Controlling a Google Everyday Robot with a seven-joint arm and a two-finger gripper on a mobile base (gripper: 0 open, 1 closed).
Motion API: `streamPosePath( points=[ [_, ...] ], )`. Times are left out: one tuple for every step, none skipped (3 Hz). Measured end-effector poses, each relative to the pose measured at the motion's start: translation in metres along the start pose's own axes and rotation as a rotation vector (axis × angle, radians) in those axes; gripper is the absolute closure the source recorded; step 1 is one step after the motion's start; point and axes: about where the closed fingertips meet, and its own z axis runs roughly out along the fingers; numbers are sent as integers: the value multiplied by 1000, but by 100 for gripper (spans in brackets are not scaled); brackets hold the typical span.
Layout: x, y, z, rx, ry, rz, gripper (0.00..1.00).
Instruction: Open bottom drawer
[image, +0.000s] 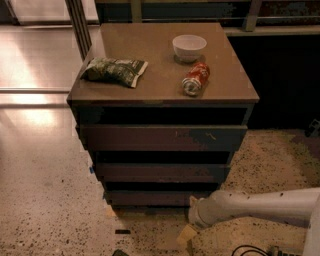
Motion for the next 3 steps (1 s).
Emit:
streamPosePath(
  points=[
    [-1, -27, 37, -4, -45, 45, 0],
    [-2, -29, 40, -3, -48, 48, 0],
    [-3, -37, 61, -13, -65, 38, 0]
  ],
)
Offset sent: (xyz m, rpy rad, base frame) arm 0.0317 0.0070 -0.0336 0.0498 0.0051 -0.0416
